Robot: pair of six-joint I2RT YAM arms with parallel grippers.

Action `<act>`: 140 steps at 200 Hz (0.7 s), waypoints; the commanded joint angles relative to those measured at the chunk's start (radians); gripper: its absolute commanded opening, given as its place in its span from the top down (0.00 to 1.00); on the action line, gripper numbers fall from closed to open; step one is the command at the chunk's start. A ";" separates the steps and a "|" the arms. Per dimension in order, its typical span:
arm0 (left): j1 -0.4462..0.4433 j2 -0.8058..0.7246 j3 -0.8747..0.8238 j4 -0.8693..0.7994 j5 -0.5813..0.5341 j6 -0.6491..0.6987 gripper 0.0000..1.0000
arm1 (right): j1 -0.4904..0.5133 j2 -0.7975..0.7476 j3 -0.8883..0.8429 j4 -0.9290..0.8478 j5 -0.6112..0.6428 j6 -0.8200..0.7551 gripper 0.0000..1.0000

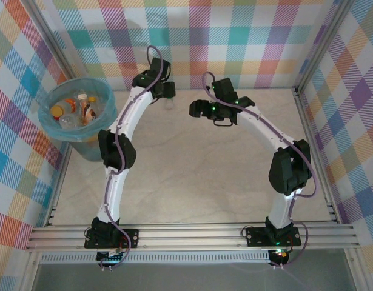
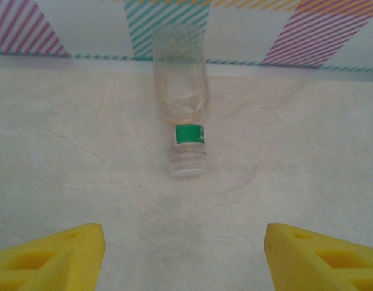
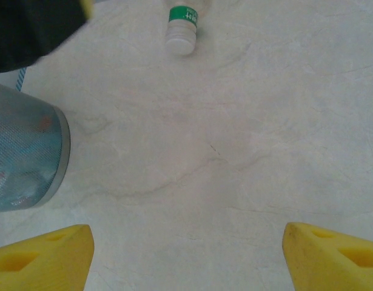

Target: Put the plastic bottles in the bin

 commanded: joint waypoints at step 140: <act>0.058 0.278 0.058 0.245 0.040 -0.128 0.31 | -0.014 0.004 -0.048 0.007 -0.089 0.010 0.19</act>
